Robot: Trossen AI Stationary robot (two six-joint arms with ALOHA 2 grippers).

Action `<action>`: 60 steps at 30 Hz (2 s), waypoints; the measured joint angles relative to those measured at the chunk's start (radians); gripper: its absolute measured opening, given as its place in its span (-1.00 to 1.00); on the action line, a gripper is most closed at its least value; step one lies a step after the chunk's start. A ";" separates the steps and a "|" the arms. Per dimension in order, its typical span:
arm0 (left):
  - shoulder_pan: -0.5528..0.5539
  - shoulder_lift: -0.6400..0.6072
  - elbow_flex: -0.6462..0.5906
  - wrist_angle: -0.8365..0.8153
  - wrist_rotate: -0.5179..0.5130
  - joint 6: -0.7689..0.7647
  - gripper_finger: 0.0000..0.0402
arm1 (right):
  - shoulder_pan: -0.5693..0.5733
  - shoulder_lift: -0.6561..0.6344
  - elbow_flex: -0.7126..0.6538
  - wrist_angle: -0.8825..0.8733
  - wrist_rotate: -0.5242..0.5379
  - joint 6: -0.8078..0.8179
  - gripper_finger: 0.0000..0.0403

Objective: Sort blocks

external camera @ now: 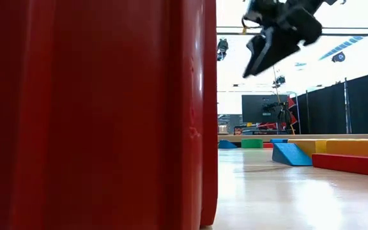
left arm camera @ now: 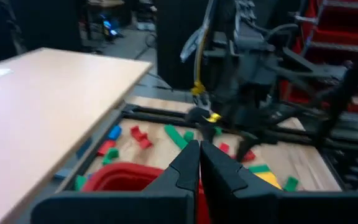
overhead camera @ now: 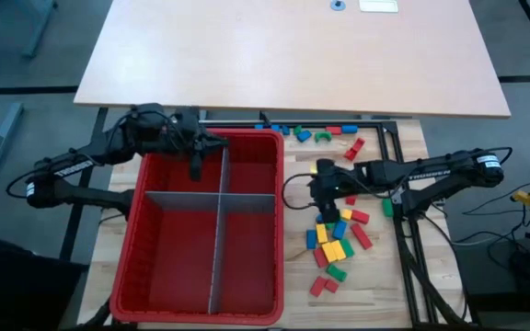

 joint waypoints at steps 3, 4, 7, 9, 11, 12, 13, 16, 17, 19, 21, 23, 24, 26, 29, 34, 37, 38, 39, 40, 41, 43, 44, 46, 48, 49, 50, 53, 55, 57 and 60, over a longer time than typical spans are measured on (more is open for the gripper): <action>0.000 0.000 0.000 -0.018 0.015 0.038 -1.00 | 0.000 0.001 0.000 -0.110 -0.003 0.066 0.24; 0.000 -0.002 0.000 -0.018 0.016 0.057 -1.00 | 0.000 0.001 0.000 -0.138 -0.004 0.087 0.23; 0.000 -0.004 0.000 -0.021 0.016 0.117 -1.00 | 0.000 0.001 0.000 -0.180 -0.005 0.144 0.21; 0.000 -0.004 0.000 -0.021 0.016 0.156 -1.00 | 0.000 0.001 -0.006 -0.184 -0.006 0.182 0.21; 0.000 -0.004 0.000 -0.022 0.016 0.173 -1.00 | 0.000 0.001 -0.017 -0.187 -0.013 0.216 0.21; 0.000 -0.004 0.000 -0.024 0.016 0.175 -1.00 | 0.000 0.001 -0.024 -0.193 -0.013 0.231 0.21; 0.000 -0.004 0.000 -0.025 0.016 0.175 -1.00 | 0.000 0.001 -0.032 -0.200 -0.013 0.245 0.21; 0.000 -0.004 0.000 -0.026 0.016 0.175 -1.00 | 0.000 0.001 -0.074 -0.214 -0.014 0.300 0.23; 0.000 -0.004 0.000 -0.026 0.016 0.175 -1.00 | 0.000 0.001 -0.090 -0.215 -0.015 0.315 0.23; 0.000 -0.005 0.000 -0.026 0.016 0.176 -1.00 | 0.000 0.002 -0.119 -0.212 -0.016 0.345 0.22; 0.000 -0.005 0.000 -0.026 0.016 0.181 -1.00 | 0.000 0.004 -0.143 -0.203 -0.016 0.373 0.22; 0.000 -0.005 0.000 -0.028 0.016 0.188 -1.00 | 0.000 0.005 -0.153 -0.191 -0.015 0.406 0.21; 0.000 -0.005 0.000 -0.029 0.016 0.193 -1.00 | 0.000 0.005 -0.153 -0.186 -0.014 0.421 0.21; 0.000 -0.005 0.000 -0.033 0.016 0.201 -1.00 | 0.000 0.005 -0.154 -0.176 -0.014 0.452 0.21; 0.000 -0.005 0.000 -0.035 0.017 0.232 -1.00 | 0.000 0.005 -0.154 -0.175 -0.013 0.484 0.23; 0.000 -0.005 0.000 -0.043 0.017 0.275 -0.97 | 0.000 0.029 -0.154 -0.172 -0.013 0.535 0.28; 0.000 -0.005 0.000 -0.042 0.017 0.300 -0.93 | 0.002 0.061 -0.155 -0.174 -0.015 0.557 0.30; 0.000 -0.005 0.000 -0.042 0.017 0.310 -0.92 | 0.002 0.072 -0.155 -0.175 -0.019 0.557 0.31; 0.000 -0.005 0.000 -0.042 0.017 0.317 -0.90 | 0.002 0.082 -0.156 -0.175 -0.029 0.558 0.31; 0.000 -0.005 0.000 -0.043 0.017 0.321 -0.88 | 0.002 0.093 -0.156 -0.175 -0.033 0.559 0.30; 0.000 -0.005 0.000 -0.043 0.017 0.324 -0.86 | 0.002 0.102 -0.156 -0.173 -0.033 0.560 0.30; 0.000 -0.005 0.000 -0.044 0.017 0.325 -0.81 | 0.002 0.119 -0.156 -0.172 -0.034 0.560 0.30; 0.000 -0.005 0.000 -0.044 0.017 0.325 -0.78 | 0.002 0.125 -0.156 -0.172 -0.035 0.561 0.30; 0.000 -0.005 0.000 -0.045 0.017 0.325 -0.71 | 0.002 0.137 -0.156 -0.171 -0.035 0.566 0.31; 0.000 -0.005 0.000 -0.045 0.017 0.325 -0.63 | 0.002 0.148 -0.156 -0.171 -0.035 0.567 0.34; 0.000 -0.005 0.000 -0.046 0.016 0.325 -0.60 | 0.002 0.152 -0.156 -0.171 -0.037 0.562 0.35; 0.000 -0.005 0.000 -0.046 0.016 0.326 -0.56 | 0.002 0.156 -0.156 -0.171 -0.040 0.555 0.37; 0.000 -0.005 0.000 -0.051 0.016 0.348 -0.44 | 0.003 0.166 -0.156 -0.168 -0.043 0.510 0.41; 0.000 -0.005 0.000 -0.054 0.016 0.354 -0.37 | 0.003 0.170 -0.155 -0.165 -0.042 0.460 0.43; 0.000 -0.005 0.000 -0.054 0.016 0.355 -0.31 | 0.003 0.174 -0.154 -0.163 -0.038 0.411 0.44; 0.000 -0.005 0.000 -0.058 0.016 0.354 -0.23 | 0.003 0.181 -0.153 -0.162 -0.034 0.341 0.43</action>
